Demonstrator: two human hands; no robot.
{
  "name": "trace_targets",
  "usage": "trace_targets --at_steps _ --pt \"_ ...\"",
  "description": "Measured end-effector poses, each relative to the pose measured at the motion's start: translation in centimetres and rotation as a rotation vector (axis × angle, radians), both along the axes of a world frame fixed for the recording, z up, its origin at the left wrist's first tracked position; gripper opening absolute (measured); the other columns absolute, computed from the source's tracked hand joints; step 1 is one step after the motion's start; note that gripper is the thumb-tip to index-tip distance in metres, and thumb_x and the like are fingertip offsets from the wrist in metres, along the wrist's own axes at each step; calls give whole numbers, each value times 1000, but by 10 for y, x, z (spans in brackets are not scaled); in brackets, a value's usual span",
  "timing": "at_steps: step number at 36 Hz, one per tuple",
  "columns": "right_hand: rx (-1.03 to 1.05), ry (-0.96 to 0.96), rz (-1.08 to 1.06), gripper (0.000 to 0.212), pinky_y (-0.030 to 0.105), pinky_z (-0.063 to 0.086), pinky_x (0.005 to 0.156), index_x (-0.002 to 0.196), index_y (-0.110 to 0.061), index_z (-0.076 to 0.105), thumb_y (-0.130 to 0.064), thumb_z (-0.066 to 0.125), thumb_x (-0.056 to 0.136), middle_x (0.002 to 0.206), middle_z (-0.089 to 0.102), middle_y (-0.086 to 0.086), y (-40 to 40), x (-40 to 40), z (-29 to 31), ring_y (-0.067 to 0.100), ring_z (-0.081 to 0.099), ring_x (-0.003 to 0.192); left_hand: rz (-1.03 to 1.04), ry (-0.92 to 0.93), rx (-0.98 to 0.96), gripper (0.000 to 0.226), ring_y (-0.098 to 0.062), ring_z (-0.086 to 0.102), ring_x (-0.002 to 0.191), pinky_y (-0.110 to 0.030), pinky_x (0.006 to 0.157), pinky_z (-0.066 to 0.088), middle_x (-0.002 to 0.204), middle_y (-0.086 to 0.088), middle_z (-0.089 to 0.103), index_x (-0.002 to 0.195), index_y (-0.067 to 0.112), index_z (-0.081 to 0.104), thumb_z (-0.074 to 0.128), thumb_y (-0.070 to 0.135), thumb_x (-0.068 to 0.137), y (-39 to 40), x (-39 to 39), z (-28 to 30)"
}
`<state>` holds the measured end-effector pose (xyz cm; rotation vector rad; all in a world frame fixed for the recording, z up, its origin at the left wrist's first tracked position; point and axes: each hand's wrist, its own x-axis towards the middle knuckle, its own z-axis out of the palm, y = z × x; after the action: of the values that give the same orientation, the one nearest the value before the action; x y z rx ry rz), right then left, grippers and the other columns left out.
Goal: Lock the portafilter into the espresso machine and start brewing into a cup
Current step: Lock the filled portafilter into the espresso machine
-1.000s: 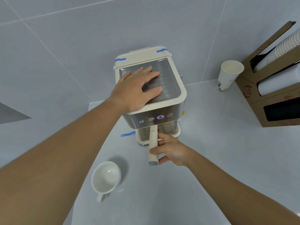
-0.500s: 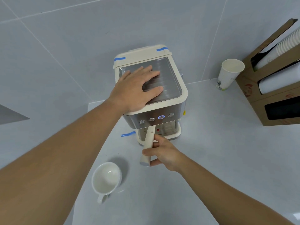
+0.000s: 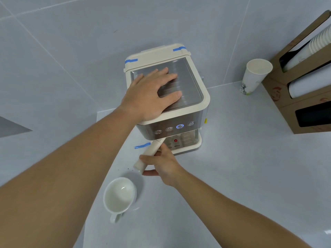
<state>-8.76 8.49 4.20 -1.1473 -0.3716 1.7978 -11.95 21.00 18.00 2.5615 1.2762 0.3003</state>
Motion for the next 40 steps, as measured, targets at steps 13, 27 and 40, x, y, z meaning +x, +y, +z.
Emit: trace_targets --at_steps 13,27,40 --pt "-20 49 -58 54 42 62 64 120 -12 50 -2 79 76 132 57 20 14 -17 4 25 65 102 2 -13 -2 59 -9 18 148 -41 121 9 160 12 27 143 43 40 46 64 88 -2 0 1" --pt "9 23 -79 52 45 63 66 119 -16 52 -2 79 77 123 59 17 10 -19 -1 24 63 102 5 -24 2 59 -10 20 148 -42 121 12 160 11 28 143 42 40 47 62 88 -3 0 3" --pt "29 22 -82 57 47 63 69 123 -11 50 -3 78 74 132 53 23 12 -22 -4 26 62 105 2 -33 -3 59 -9 20 148 -43 121 13 159 11 29 142 42 41 47 63 87 -2 0 2"
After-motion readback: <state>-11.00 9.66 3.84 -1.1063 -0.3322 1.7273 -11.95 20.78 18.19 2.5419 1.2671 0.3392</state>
